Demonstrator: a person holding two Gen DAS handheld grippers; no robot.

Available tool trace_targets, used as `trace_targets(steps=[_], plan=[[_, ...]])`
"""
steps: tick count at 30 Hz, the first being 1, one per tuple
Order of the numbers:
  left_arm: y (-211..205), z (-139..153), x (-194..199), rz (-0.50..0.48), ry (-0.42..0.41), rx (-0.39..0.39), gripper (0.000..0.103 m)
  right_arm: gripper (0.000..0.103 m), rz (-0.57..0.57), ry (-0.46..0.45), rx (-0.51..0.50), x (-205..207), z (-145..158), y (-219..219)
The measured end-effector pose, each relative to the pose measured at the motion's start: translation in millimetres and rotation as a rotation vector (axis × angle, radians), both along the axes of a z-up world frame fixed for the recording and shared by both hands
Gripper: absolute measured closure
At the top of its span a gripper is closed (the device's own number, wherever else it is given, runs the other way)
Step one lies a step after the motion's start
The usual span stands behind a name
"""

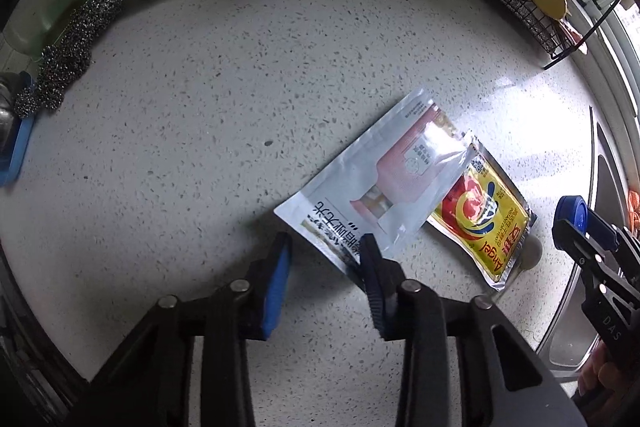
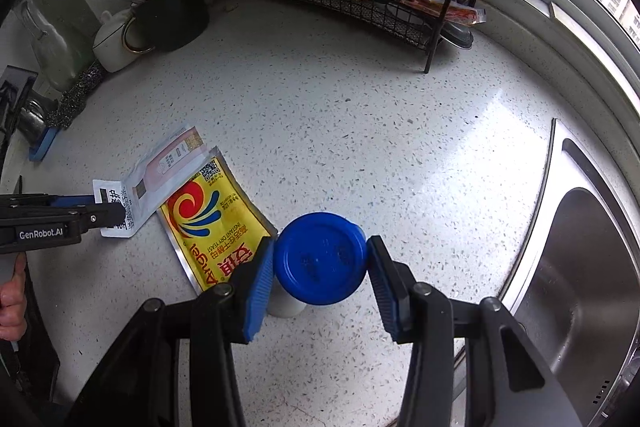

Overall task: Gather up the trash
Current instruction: 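Grasp the pink-printed sachet with the left tool while the right tool grasps the blue cap, then carry the sachet and blue cap down over the red bucket with both tools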

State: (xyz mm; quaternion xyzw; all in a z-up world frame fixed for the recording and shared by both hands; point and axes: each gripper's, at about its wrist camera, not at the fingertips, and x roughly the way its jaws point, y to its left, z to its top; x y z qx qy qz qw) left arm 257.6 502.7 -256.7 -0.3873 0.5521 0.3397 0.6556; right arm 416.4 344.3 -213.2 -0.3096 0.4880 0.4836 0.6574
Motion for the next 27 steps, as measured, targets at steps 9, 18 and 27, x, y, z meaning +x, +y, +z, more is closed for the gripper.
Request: trace_targets(steps=[9,18,27], plan=[[-15,8,6,0.000,-0.076,0.019,0.103,0.060,0.032,0.005,0.015,-27,12,-4],[-42,53,10,-0.049,-0.095,0.154,0.103,0.060,0.085,0.005,0.081,-41,36,-15],[-82,99,-2,-0.100,-0.120,0.207,0.103,0.060,0.134,-0.006,0.156,-62,65,-44]])
